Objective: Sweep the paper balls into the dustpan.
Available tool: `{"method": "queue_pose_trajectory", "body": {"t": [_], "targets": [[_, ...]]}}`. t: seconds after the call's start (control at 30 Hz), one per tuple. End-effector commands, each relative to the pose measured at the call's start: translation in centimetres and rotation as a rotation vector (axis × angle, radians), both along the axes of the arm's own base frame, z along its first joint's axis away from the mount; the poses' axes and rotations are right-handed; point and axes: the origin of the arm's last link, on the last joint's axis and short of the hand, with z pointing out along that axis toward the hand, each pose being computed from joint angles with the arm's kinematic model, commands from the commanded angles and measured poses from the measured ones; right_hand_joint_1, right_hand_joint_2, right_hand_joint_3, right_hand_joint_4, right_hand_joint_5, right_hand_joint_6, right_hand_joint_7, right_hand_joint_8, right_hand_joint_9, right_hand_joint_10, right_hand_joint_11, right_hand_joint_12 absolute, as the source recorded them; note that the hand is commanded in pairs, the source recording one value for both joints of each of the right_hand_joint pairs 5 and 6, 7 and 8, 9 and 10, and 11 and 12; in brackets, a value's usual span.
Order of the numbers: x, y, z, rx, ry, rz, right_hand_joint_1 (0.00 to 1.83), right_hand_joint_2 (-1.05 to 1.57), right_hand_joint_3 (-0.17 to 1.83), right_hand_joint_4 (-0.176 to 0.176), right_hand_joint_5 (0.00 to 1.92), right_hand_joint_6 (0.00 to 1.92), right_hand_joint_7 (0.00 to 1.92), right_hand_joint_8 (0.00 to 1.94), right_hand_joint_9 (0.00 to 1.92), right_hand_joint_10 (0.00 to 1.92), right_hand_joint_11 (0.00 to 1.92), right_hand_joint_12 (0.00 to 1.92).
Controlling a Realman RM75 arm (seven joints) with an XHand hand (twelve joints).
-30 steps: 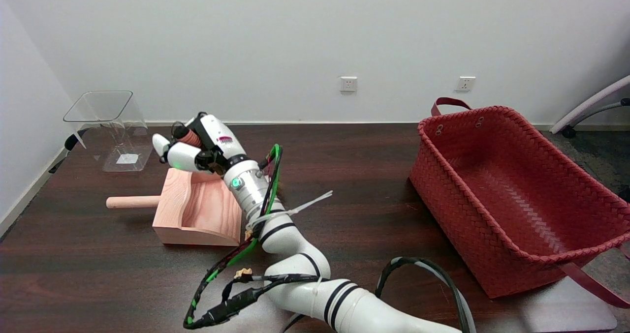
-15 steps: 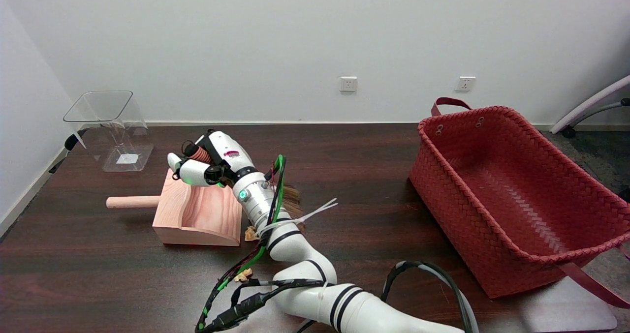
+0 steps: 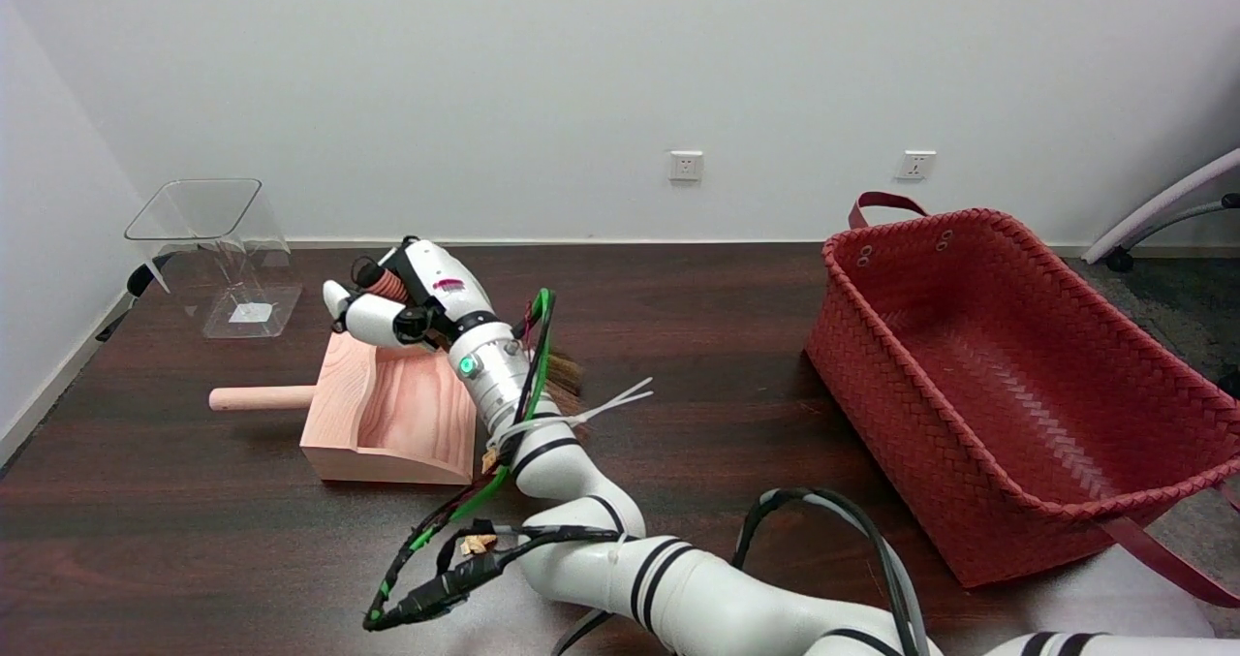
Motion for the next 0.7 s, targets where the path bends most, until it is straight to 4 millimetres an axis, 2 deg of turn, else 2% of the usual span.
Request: {"method": "queue_pose_trajectory", "body": {"t": [0.03, 0.37, 0.7], "targets": [[3.1, -0.9, -2.1, -0.003, -0.149, 0.031, 0.78, 1.44, 0.43, 0.000, 1.92, 1.92, 1.92, 1.92, 1.92, 1.92, 1.92, 1.92], [2.9, -0.7, -4.3, 0.074, -0.188, -0.039, 0.72, 1.57, 0.36, 0.000, 1.92, 1.92, 1.92, 1.92, 1.92, 1.92, 1.92, 1.92], [2.8, -0.8, -5.7, 0.149, -0.258, -0.096, 0.65, 1.57, 0.35, 0.000, 1.92, 1.92, 1.92, 1.92, 1.92, 1.92, 1.92, 1.92]]}}
